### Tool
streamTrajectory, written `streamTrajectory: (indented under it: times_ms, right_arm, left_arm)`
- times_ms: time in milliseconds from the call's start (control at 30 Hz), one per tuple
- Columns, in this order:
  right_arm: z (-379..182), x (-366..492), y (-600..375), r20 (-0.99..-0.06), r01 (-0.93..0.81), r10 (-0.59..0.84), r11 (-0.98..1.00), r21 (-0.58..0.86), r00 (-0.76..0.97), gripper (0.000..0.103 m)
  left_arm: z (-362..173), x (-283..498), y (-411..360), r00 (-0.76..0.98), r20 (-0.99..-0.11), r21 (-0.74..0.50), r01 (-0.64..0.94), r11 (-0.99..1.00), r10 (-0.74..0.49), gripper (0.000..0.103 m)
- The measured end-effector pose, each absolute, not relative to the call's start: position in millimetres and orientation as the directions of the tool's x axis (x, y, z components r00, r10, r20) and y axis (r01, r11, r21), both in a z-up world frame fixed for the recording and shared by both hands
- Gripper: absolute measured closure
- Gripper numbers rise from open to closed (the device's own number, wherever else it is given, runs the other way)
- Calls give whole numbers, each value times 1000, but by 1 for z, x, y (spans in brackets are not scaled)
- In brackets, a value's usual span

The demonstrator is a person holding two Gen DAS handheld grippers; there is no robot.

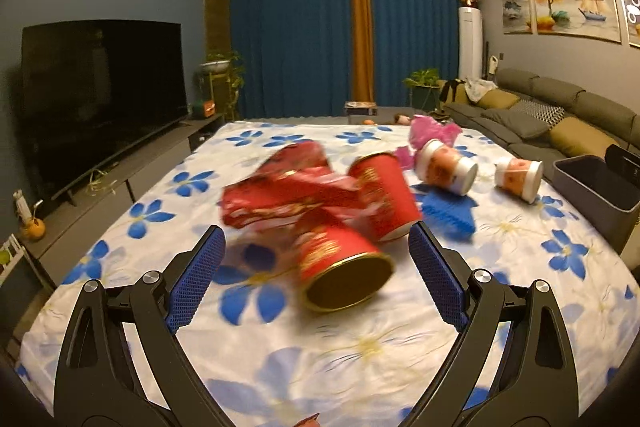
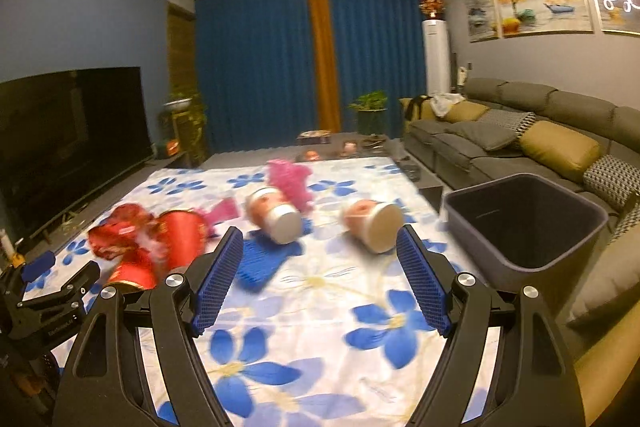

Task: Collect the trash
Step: 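Move both tools back toward the red cups and tin can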

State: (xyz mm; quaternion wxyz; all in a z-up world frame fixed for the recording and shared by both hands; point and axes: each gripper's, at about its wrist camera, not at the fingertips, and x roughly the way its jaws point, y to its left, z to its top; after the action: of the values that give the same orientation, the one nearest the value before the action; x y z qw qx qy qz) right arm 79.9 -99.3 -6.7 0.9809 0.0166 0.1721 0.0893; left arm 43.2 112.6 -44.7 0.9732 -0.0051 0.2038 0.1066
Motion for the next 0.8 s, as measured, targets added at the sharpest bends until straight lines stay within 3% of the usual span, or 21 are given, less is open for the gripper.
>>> streamTrajectory:
  times_ms: [267, 433, 733, 800]
  right_arm:
    - [-8, 78, -73, -344, -228, 232, 972, 51, 910, 26]
    - [-10, 83, -62, -357, -254, 255, 966, 52, 899, 26]
    - [-15, 93, -35, -387, -310, 302, 950, 44, 871, 26]
    - [-16, 97, -29, -394, -317, 306, 948, 40, 867, 26]
  left_arm:
    - [-55, 46, 130, 877, -447, 13, -190, 982, 176, 12]
    - [-65, 60, 129, 852, -505, 14, -150, 989, 137, 21]
    - [-83, 88, 145, 777, -622, -28, -139, 990, 91, 61]
    - [-86, 92, 147, 766, -639, -43, -130, 991, 73, 78]
